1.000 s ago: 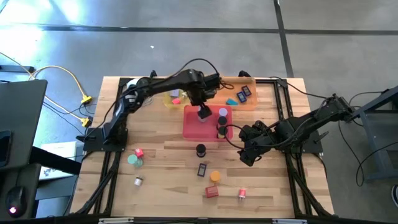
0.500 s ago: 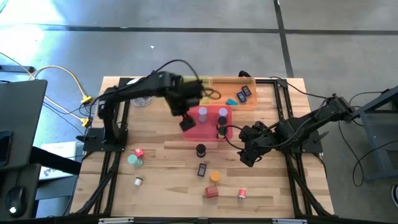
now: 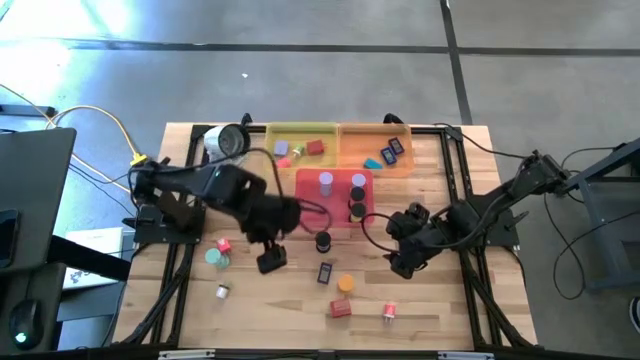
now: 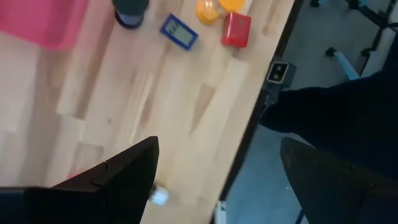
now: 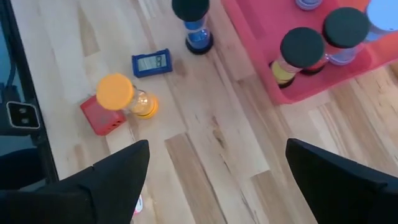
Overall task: Pick & Place Office items
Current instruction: Put the white charger adapter into the yellow bin
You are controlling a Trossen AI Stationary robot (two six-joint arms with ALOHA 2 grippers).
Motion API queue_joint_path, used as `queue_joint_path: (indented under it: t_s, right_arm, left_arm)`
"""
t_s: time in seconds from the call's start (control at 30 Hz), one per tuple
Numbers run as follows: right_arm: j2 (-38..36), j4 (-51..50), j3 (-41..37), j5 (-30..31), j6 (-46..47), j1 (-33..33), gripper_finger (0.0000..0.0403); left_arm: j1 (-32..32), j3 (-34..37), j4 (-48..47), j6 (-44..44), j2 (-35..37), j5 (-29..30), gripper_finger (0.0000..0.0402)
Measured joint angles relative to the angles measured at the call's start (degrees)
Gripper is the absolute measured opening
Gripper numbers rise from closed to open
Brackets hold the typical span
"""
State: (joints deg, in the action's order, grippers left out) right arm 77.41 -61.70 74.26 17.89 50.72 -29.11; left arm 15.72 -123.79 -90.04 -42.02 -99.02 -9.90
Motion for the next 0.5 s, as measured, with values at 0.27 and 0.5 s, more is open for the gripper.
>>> queue_joint_path:
  t_s: [0.27,0.5]
  right_arm:
    - [0.0,1.6,0.0,0.2,0.0,-1.8,0.0366]
    - [0.0,2.5,0.0,0.2,0.0,-3.1,0.0366]
  left_arm:
    - [8.0,0.3,0.0,-12.6,-0.1,7.1,0.0326]
    - [16.5,0.3,0.0,-32.1,-0.1,14.5,0.0326]
